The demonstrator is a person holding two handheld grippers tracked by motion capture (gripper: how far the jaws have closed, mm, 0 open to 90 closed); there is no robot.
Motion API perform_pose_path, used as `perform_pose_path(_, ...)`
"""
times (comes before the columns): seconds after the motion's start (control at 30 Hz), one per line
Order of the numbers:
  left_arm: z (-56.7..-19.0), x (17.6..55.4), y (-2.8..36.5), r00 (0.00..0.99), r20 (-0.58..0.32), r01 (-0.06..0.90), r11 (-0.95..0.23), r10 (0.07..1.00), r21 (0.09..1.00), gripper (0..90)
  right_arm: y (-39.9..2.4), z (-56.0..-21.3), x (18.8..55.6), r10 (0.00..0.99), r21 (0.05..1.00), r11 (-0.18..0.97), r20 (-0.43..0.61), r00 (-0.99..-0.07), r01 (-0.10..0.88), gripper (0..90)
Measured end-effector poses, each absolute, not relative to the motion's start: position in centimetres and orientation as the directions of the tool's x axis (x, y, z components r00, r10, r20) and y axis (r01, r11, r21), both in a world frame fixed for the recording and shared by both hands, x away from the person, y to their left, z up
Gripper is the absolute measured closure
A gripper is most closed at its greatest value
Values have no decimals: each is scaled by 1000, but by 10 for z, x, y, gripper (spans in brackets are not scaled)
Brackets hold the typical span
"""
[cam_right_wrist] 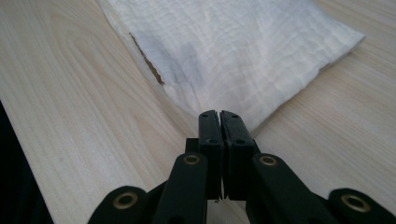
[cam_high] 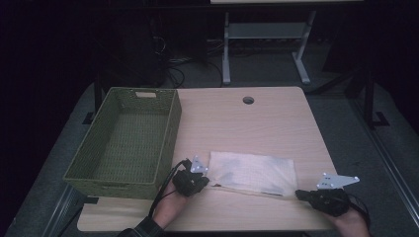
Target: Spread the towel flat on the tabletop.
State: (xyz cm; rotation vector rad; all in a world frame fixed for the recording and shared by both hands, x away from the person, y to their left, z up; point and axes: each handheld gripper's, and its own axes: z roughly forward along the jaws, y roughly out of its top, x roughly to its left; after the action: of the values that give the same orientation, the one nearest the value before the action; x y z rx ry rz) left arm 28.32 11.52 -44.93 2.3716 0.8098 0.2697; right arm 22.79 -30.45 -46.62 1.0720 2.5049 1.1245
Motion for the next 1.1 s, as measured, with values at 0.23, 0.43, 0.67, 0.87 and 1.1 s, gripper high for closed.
perform_pose_path(0.23,-446,285,116,787,-32,490,-593,616,639,703,-306,-463,229,685,726,434,117,-719,533,738)
perform_pose_path(0.43,-439,294,111,791,-36,469,-568,611,676,563,-307,-453,238,708,753,400,109,-698,523,678)
perform_pose_path(0.67,-434,311,106,793,-26,453,-561,609,693,534,-303,-450,253,728,768,386,87,-680,512,674)
perform_pose_path(0.87,-431,328,102,781,-18,450,-542,624,710,532,-300,-446,270,751,778,367,75,-656,510,677)
perform_pose_path(1.1,-431,349,97,756,0,455,-526,654,719,532,-299,-446,291,773,783,353,65,-631,512,684)
